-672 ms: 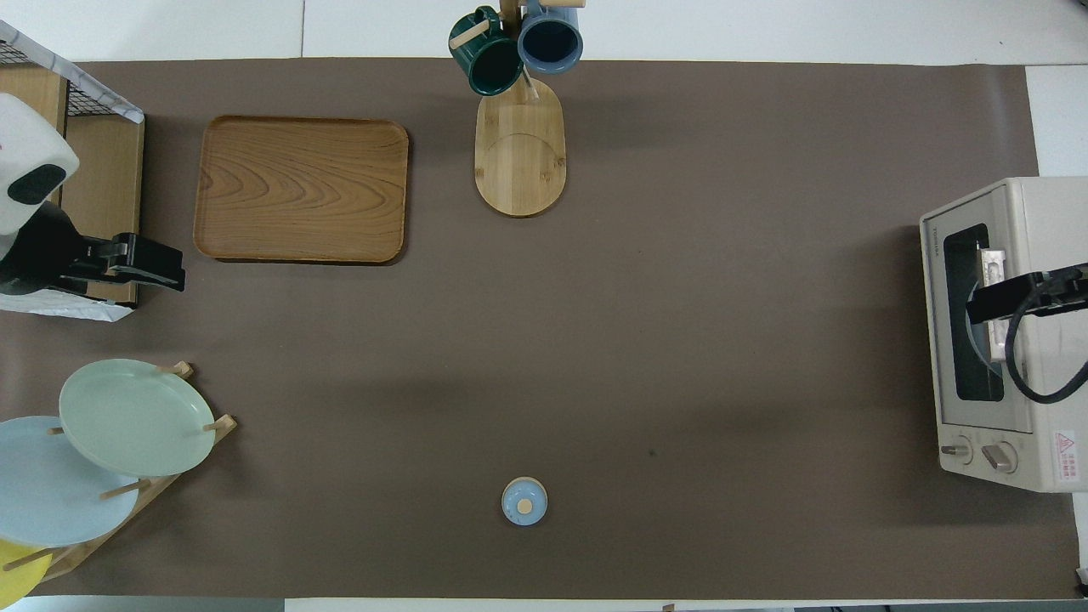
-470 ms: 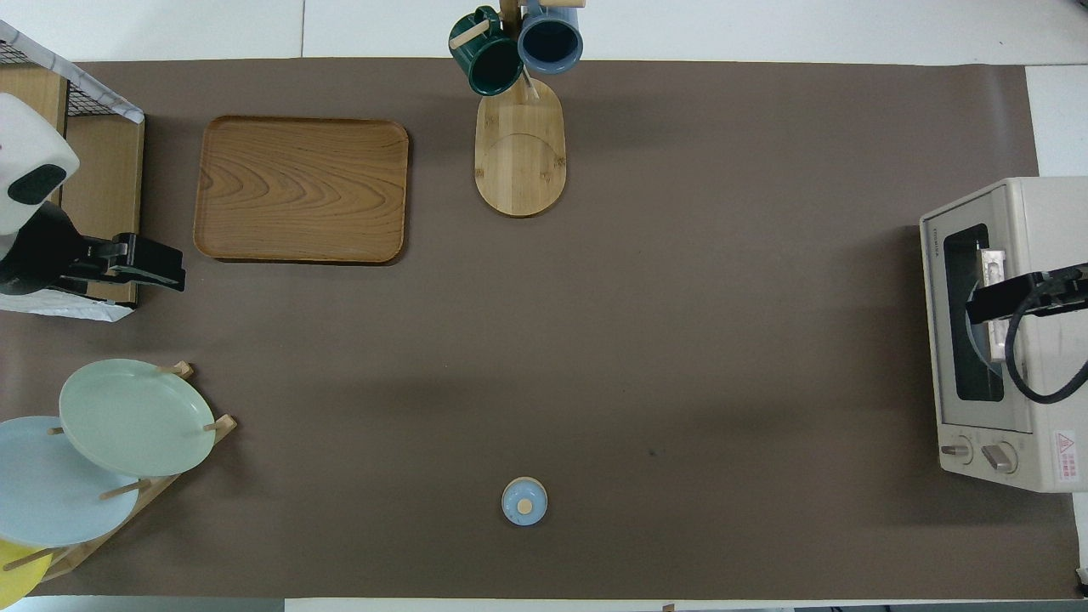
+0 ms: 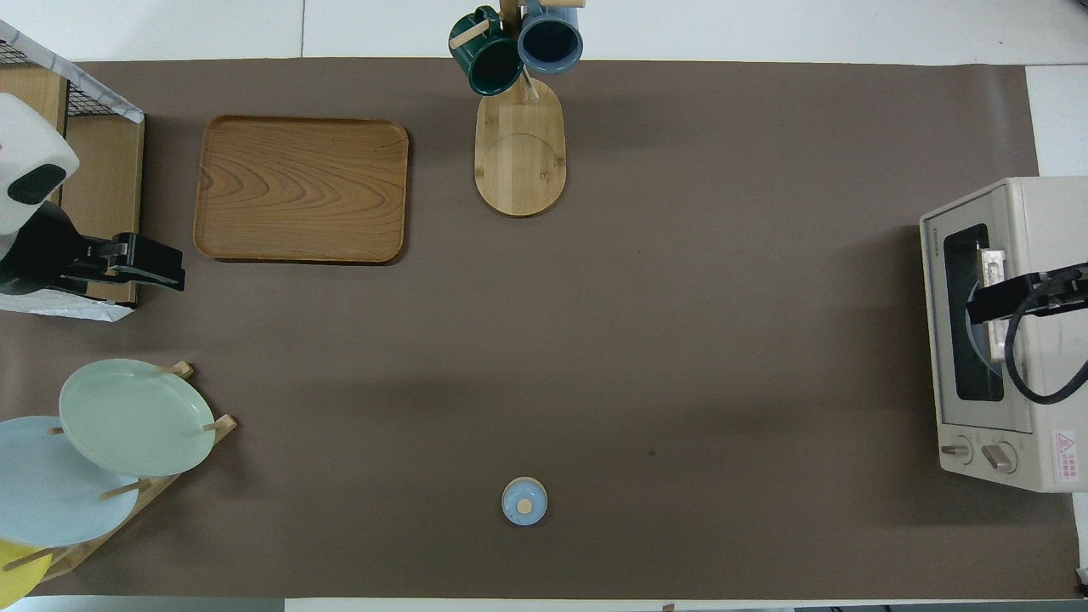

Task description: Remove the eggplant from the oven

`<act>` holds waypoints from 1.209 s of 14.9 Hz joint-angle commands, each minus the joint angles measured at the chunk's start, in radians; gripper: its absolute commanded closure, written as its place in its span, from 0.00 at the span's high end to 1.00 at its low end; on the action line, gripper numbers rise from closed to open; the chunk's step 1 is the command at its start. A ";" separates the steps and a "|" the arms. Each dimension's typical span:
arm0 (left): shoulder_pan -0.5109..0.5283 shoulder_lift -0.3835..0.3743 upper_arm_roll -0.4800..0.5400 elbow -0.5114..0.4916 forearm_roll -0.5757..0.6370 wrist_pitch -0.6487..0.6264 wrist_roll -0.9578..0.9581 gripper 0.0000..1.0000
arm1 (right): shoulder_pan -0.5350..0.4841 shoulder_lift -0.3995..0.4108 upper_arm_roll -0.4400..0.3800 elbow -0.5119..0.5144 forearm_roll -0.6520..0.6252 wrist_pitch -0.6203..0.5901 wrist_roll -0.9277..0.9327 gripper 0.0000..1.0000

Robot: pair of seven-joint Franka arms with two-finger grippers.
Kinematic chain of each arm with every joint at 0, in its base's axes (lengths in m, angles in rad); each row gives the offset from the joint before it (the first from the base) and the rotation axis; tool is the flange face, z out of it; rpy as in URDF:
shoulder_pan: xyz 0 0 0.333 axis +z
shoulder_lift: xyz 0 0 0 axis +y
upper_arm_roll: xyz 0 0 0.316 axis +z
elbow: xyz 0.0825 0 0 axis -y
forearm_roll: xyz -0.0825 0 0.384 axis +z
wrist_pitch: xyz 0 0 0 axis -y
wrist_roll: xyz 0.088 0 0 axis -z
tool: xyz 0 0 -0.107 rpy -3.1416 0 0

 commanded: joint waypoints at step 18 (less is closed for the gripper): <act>0.014 -0.026 -0.009 -0.021 0.022 -0.003 0.004 1.00 | -0.117 0.029 -0.010 -0.304 -0.110 0.381 0.070 0.00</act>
